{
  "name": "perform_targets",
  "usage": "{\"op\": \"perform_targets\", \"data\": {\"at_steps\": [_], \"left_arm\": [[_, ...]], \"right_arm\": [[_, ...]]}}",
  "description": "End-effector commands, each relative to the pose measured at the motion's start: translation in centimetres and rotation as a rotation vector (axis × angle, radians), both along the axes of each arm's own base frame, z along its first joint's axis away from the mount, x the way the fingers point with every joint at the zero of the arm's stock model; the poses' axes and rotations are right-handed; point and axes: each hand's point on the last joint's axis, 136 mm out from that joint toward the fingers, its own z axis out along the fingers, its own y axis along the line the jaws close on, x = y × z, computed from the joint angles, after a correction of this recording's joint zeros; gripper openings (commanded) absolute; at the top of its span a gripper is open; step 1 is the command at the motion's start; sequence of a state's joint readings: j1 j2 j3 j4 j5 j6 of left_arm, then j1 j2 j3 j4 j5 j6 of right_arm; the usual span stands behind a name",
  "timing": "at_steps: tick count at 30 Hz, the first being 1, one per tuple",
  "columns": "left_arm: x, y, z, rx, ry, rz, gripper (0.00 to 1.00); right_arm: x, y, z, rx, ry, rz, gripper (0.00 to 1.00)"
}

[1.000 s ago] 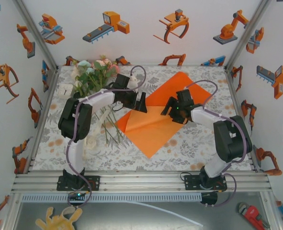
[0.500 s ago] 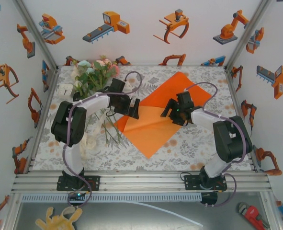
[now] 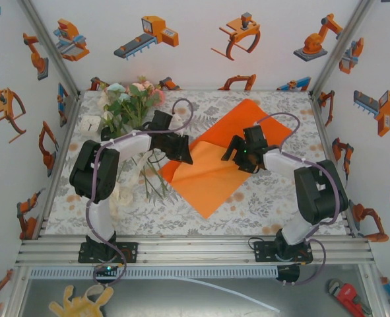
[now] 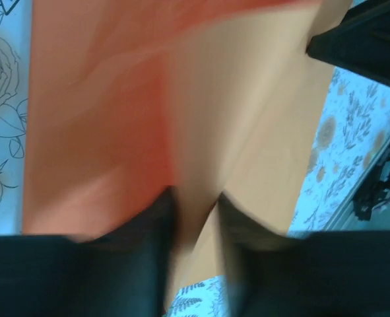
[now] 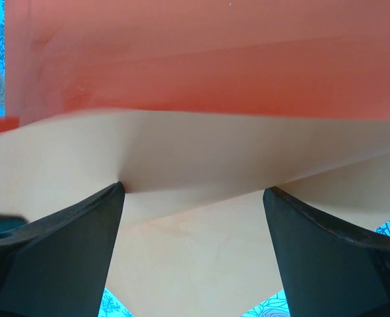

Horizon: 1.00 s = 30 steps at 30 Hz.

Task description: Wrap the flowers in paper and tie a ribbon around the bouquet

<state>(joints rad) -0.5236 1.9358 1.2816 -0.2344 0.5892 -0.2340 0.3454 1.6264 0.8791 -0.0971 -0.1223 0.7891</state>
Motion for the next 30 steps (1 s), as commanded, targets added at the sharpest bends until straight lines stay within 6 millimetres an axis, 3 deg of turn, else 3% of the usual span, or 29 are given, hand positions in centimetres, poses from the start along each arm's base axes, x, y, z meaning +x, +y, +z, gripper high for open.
{"op": "perform_targets", "data": {"at_steps": [1,5,9,12,14,16,18,21,24,30], "left_arm": [[0.6,-0.7,2.0,-0.074,-0.018,0.034,0.00],[2.3,-0.1,4.6,-0.108,-0.082,0.136,0.00],[5.3,2.6,7.9,-0.212,-0.098,0.365,0.00],[7.5,5.1,9.9,-0.364,-0.059,0.553,0.00],[8.1,6.5,10.6,-0.423,-0.030,0.635,0.00],[8.3,7.8,10.6,-0.417,-0.015,0.706,0.00],[8.5,10.3,9.8,-0.360,0.021,0.821,0.00],[8.7,14.7,8.4,-0.271,0.052,0.989,0.00],[8.9,18.5,6.9,-0.185,0.039,1.102,0.00],[10.2,21.3,5.6,-0.193,0.082,1.149,0.01]], "right_arm": [[0.3,-0.3,3.5,-0.011,-0.071,-0.005,0.81],[-1.6,-0.6,5.9,-0.017,-0.133,0.012,0.81],[-3.4,1.8,6.4,-0.042,-0.164,0.089,0.82],[-2.4,4.6,5.5,-0.005,-0.187,0.111,0.82],[-1.0,6.3,3.8,0.044,-0.156,0.107,0.81],[-0.2,6.5,2.0,0.028,-0.105,0.073,0.73],[0.0,5.4,0.4,-0.027,-0.067,0.021,0.66],[-0.8,2.2,-1.6,-0.082,-0.016,-0.100,0.56],[-2.3,-0.7,-3.1,-0.088,0.038,-0.181,0.55],[-6.1,-6.7,-4.5,-0.183,0.160,-0.291,0.55]]}}
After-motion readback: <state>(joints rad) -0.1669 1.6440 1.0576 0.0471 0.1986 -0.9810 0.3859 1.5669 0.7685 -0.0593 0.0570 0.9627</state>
